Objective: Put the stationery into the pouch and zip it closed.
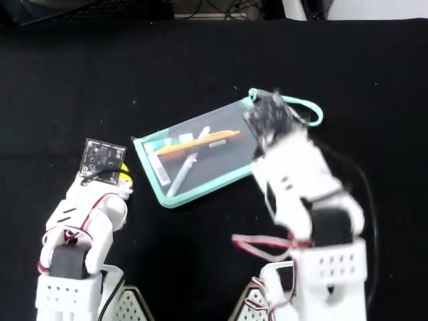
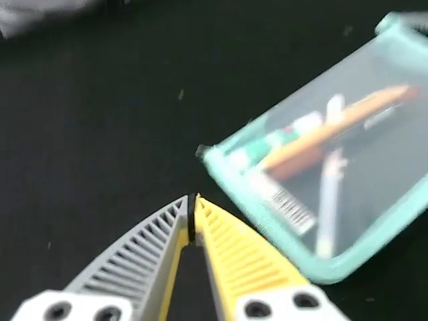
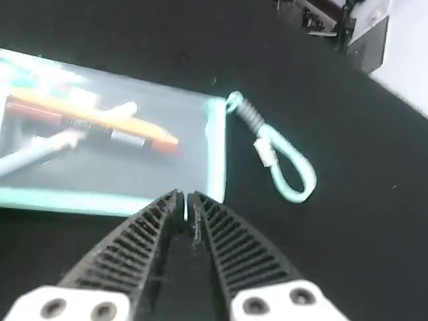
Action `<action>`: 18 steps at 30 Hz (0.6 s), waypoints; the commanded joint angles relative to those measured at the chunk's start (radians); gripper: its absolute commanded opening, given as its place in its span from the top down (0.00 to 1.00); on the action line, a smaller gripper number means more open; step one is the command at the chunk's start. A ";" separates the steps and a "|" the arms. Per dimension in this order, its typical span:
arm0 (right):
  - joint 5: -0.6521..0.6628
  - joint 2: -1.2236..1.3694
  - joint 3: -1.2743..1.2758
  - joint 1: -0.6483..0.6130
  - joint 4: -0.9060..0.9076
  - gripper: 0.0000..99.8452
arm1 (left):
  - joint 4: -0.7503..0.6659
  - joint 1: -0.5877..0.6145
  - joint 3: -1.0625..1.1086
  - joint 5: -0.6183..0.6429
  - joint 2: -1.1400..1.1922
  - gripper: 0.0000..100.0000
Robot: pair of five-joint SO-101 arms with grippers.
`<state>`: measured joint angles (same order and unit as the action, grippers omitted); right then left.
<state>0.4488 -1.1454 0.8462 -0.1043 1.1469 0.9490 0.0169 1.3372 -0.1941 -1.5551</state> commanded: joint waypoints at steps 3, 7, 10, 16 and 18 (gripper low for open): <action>-0.041 -0.427 0.417 0.035 -0.098 0.99 | -0.137 0.176 0.114 -0.011 -0.006 0.97; -0.041 -0.739 0.699 0.034 -0.163 0.99 | -0.321 0.248 0.291 -0.011 -0.006 0.97; -0.049 -0.717 0.789 0.032 -0.204 0.99 | -0.410 0.269 0.371 -0.006 0.005 0.97; -0.196 -0.670 0.843 0.034 -0.166 0.99 | -0.276 0.283 0.371 -0.005 -0.005 0.97; -0.287 -0.670 0.842 0.035 -0.091 0.99 | -0.189 0.275 0.371 -0.005 -0.005 0.97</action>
<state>0.2739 -1.8036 1.6855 -0.0813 0.9904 0.6713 0.2931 1.6901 -0.1956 -1.5535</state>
